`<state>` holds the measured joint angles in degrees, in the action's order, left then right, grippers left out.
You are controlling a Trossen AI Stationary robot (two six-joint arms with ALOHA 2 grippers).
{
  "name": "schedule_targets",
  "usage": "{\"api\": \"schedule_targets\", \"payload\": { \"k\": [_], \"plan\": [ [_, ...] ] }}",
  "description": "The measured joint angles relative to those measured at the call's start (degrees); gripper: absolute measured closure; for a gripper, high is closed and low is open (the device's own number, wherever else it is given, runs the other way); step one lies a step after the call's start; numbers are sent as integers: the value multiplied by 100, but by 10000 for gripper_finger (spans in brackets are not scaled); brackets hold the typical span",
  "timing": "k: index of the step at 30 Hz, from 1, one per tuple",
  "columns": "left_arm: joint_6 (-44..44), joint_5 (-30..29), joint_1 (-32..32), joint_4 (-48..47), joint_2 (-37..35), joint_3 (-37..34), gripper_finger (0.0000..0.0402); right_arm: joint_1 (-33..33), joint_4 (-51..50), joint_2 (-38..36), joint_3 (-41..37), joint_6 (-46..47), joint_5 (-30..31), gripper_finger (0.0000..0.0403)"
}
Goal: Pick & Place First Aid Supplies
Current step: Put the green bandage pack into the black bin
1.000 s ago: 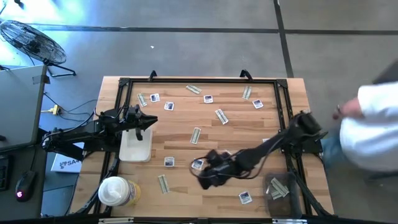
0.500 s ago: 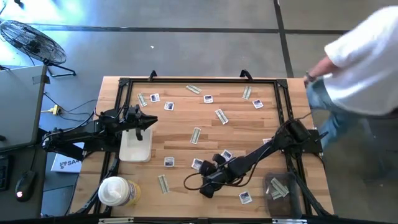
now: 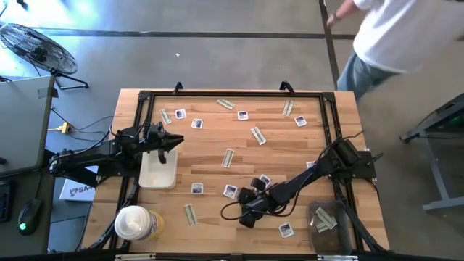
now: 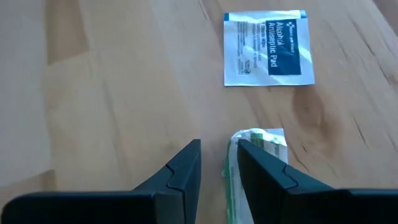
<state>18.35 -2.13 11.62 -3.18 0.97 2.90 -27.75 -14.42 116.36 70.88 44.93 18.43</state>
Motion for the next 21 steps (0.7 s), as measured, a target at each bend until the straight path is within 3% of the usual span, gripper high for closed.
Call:
{"api": "schedule_targets", "payload": {
  "k": [10, 21],
  "plan": [
    [-2, 0, -2, 2, 0, 2, 341, 48, 254, -20, -228, -46, 259, 305],
    [0, 0, 0, 2, 2, 0, 341, 192, -78, 48, -246, -304, 1229, 337]
  ]
}}
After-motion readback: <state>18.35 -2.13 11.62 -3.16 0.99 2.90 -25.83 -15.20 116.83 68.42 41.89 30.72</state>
